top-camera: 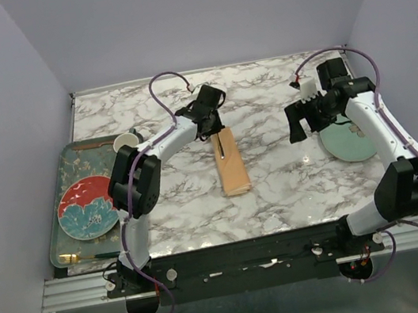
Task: Fold the napkin into a case and place the utensils inside
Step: Insert the spoon into the folded napkin.
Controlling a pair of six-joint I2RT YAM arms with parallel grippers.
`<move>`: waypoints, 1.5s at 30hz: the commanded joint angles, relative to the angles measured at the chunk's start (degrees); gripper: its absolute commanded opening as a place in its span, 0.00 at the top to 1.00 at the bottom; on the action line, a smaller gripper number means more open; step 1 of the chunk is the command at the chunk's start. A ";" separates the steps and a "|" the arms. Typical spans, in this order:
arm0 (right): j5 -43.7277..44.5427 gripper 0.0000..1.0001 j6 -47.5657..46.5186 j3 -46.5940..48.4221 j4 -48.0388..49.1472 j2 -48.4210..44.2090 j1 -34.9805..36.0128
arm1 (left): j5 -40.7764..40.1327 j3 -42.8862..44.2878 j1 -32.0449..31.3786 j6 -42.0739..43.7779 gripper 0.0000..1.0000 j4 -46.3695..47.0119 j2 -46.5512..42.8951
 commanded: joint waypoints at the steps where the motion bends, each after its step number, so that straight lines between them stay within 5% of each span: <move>1: 0.56 0.00 0.06 -0.99 0.30 -2.33 -0.24 | 0.77 -0.70 -1.03 -3.16 1.00 0.41 0.48; 40: 1.09 0.00 0.05 -5.74 0.92 -8.57 -0.32 | -0.46 -13.98 -6.22 -11.34 1.00 -4.25 -7.43; 42: 1.18 0.00 -0.03 -5.92 0.92 -8.66 -0.41 | -0.55 -13.80 -6.22 -11.43 0.92 -4.51 -7.60; 43: 1.18 0.00 -0.12 -5.92 0.83 -8.75 -0.32 | -0.72 -13.71 -6.22 -11.61 0.75 -5.12 -7.87; 45: 1.09 0.00 -0.21 -5.74 0.83 -8.66 -0.32 | -2.03 -12.67 -6.22 -11.17 0.59 -6.27 -8.48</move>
